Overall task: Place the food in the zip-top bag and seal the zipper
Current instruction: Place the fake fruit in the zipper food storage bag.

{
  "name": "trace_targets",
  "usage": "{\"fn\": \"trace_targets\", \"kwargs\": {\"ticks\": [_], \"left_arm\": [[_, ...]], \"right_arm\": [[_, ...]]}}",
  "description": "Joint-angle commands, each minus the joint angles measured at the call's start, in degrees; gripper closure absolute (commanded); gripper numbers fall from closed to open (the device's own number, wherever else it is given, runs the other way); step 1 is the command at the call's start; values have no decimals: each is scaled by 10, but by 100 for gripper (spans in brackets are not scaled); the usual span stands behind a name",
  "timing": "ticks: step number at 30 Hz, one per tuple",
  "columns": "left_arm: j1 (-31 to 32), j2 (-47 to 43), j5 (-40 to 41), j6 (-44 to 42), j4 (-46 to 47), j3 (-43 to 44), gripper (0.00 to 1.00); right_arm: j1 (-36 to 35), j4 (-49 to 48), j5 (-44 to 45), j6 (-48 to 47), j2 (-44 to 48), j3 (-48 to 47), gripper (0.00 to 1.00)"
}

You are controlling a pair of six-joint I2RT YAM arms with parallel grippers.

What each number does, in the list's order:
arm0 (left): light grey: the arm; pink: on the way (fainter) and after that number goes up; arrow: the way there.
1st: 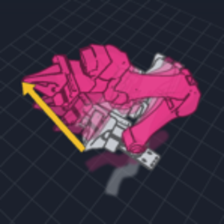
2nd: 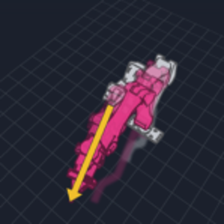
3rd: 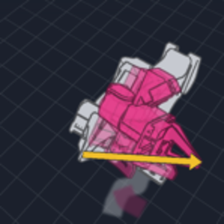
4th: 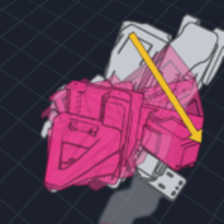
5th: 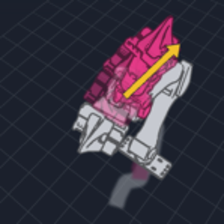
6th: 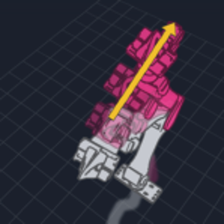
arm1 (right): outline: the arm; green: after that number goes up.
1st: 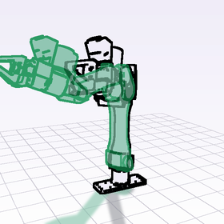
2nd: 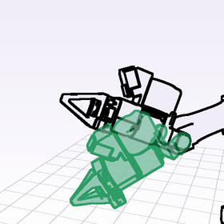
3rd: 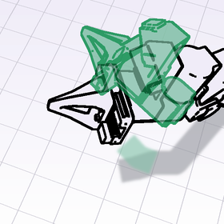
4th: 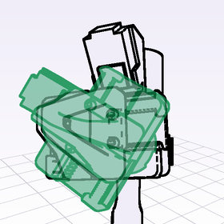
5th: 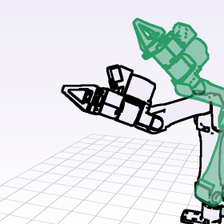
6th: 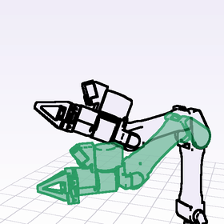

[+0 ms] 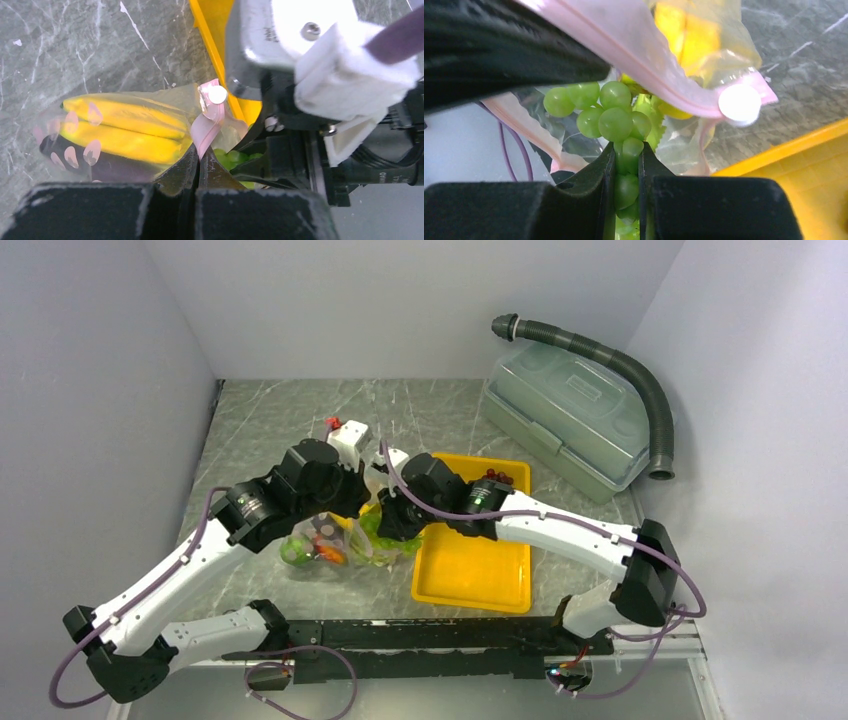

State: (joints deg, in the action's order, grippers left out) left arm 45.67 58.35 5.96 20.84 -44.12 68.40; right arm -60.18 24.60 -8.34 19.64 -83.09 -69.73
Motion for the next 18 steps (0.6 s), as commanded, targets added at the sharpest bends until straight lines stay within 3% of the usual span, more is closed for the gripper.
{"fn": "trace_targets", "kwargs": {"ticks": [1,10,18], "left_arm": [[-1,2,-30,15,29,28,100],[-2,-3,-26,26,30,36,100],[-2,0,-69,59,51,44,100]], "right_arm": [[-4,-77,-44,16,-8,-31,100],[-6,-233,-106,90,-6,37,100],[-16,-335,-7,161,-33,83,100]]}}
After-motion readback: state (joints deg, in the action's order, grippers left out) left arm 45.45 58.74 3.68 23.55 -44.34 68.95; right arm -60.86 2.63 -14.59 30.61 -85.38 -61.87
